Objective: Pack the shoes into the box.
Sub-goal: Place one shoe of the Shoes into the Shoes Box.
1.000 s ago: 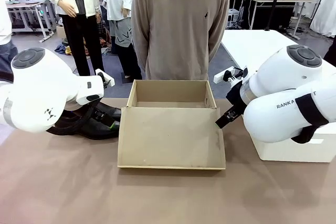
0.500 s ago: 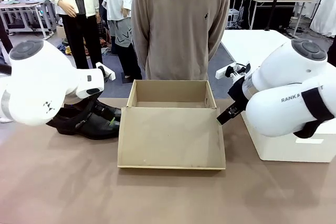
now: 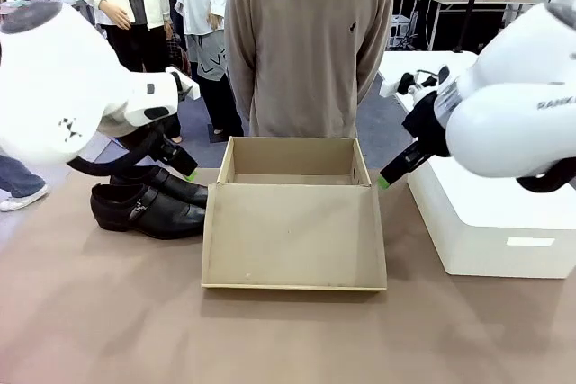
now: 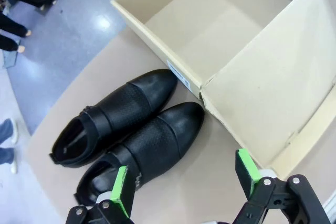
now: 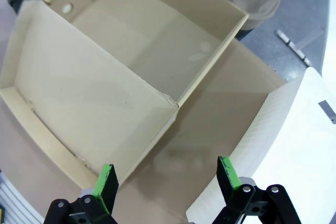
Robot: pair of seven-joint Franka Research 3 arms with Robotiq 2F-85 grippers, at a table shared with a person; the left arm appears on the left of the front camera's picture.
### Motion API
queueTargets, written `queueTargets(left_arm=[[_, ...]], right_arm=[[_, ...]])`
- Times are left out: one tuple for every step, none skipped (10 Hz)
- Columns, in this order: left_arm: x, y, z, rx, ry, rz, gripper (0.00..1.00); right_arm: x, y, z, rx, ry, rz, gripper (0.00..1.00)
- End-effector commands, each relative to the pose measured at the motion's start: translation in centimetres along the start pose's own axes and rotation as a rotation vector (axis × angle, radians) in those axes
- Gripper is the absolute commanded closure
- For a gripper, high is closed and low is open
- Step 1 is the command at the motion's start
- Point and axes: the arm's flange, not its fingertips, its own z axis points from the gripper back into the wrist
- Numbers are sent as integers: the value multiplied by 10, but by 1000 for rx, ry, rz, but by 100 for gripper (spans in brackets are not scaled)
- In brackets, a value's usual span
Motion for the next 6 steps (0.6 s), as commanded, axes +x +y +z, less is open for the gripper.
queueTargets(left_arm=[[4, 6, 22, 14, 7, -38, 0], [5, 8, 29, 6, -1, -48, 0], [5, 12, 32, -25, -19, -71, 0], [4, 17, 36, -72, -51, -132, 0], [5, 23, 41, -103, -85, -208, 0], [5, 32, 50, -121, -110, -292, 0]], right_arm=[[6, -8, 25, 25, -7, 63, 0], [8, -7, 31, 38, -16, 75, 0], [6, -9, 35, 71, -40, 92, 0], [3, -13, 41, 102, -71, 115, 0], [0, -16, 48, 126, -99, 149, 0], [-1, -22, 56, 161, -148, 202, 0]])
